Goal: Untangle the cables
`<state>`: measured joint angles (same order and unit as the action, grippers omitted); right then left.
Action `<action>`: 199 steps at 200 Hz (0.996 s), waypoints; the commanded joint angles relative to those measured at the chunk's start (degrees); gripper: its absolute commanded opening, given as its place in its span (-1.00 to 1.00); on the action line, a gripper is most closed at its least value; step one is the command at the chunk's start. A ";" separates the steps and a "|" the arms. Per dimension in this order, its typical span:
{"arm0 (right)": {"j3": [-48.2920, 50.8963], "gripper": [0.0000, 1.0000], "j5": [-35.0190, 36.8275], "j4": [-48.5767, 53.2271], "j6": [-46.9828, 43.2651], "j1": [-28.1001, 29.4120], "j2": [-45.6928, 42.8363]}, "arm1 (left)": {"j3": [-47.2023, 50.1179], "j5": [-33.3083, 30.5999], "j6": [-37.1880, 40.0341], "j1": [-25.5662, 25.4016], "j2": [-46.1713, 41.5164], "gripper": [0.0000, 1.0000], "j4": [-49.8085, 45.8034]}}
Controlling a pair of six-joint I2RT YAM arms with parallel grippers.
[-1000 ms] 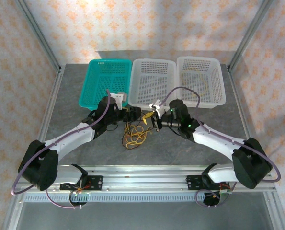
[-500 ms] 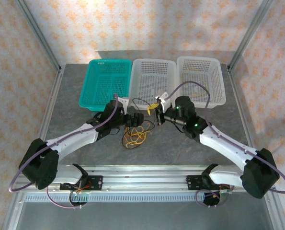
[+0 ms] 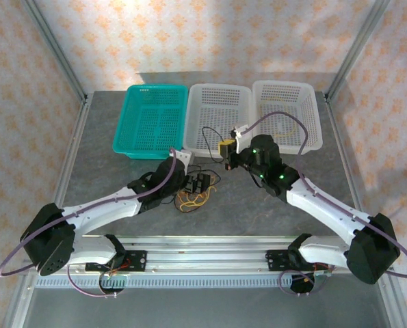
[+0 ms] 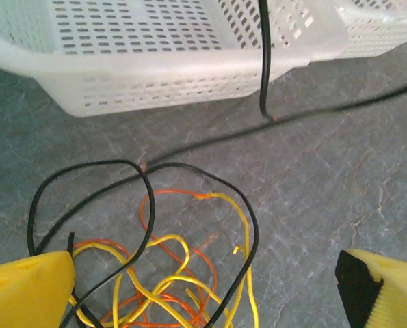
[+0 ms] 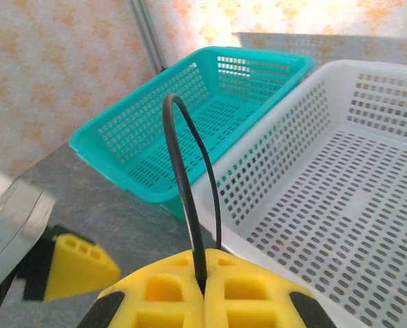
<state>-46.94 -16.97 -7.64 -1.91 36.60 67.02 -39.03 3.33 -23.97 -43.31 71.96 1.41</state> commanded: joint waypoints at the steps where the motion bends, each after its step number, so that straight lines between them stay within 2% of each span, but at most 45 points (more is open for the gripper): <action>1: -1.86 -1.00 5.06 0.87 2.33 0.31 -1.83 | 3.58 -6.60 -2.89 -0.37 -1.29 0.99 1.31; 38: -5.04 -1.00 9.40 5.75 3.33 0.31 -3.95 | 4.09 -9.93 -5.99 -0.37 -3.07 0.99 1.27; 88: -9.83 -1.00 16.97 8.84 9.39 0.23 -3.89 | 0.78 -19.70 -9.27 -0.10 -10.06 0.98 -0.94; 113: -15.18 -1.00 20.94 11.54 12.77 0.23 0.27 | -6.14 -20.99 -9.31 0.00 -9.65 0.98 -2.64; 143: -23.99 -1.00 26.77 16.82 17.65 -0.66 10.45 | -14.15 -21.92 -11.92 0.04 -7.64 0.99 -5.20; 167: -31.79 -1.00 28.14 21.50 21.24 -2.45 17.77 | -20.75 -22.73 -12.24 0.14 -4.81 0.98 -10.02; 199: -40.75 -1.00 25.48 24.38 26.69 -5.44 27.48 | -29.85 -23.72 -13.88 0.53 -0.27 0.99 -18.36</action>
<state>-81.58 7.62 12.05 18.57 33.12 89.36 -64.20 -18.24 -35.99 -43.44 69.49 -8.29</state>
